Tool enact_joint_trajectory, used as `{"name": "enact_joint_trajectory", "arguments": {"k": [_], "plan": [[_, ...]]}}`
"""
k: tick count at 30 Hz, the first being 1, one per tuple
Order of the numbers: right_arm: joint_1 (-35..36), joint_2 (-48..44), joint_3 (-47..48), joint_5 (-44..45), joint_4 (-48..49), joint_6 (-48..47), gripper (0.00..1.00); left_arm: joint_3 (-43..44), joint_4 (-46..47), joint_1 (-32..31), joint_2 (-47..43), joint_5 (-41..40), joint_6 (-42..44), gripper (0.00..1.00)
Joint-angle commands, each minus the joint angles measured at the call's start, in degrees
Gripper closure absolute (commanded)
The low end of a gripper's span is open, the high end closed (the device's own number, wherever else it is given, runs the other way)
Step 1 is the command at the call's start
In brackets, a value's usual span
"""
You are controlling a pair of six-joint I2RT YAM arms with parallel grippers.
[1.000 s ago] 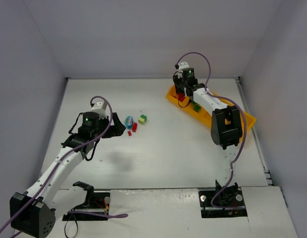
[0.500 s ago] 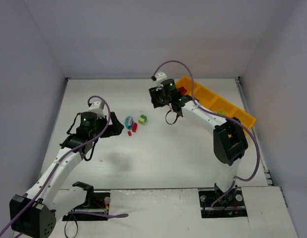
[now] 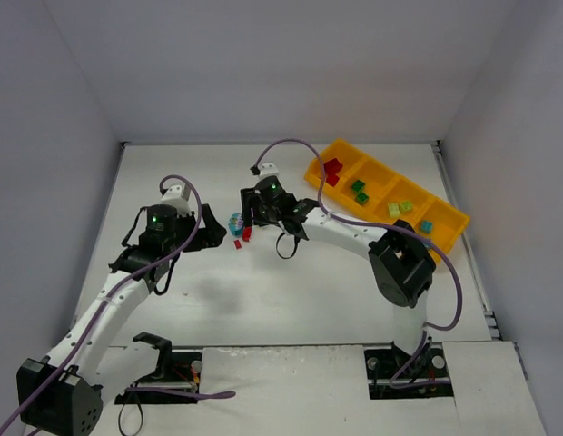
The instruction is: Sort the legos into containers by color
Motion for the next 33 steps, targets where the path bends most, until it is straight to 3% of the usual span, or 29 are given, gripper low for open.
{"name": "enact_joint_trajectory", "arguments": {"k": [1, 7, 11, 25, 33], "plan": [[1.74, 2.50, 3.95, 4.83, 0.74, 6.87, 0.43, 1.36, 2.31, 0.41, -1.24, -0.55, -0.21, 0.19], [2.80, 6.63, 6.23, 6.15, -0.24, 9.25, 0.46, 1.27, 2.39, 0.41, -1.59, -0.46, -0.30, 0.19], [2.89, 8.83, 8.08, 5.19, -0.41, 9.16, 0.53, 1.27, 2.48, 0.41, -1.85, -0.29, -0.21, 0.19], [2.80, 13.84, 10.63, 5.01, -2.17, 10.66, 0.57, 1.27, 2.31, 0.32, -2.12, -0.20, -0.12, 0.19], [2.71, 12.44, 8.79, 7.47, -2.35, 8.11, 0.79, 1.27, 2.31, 0.32, -1.94, -0.20, -0.03, 0.19]]}}
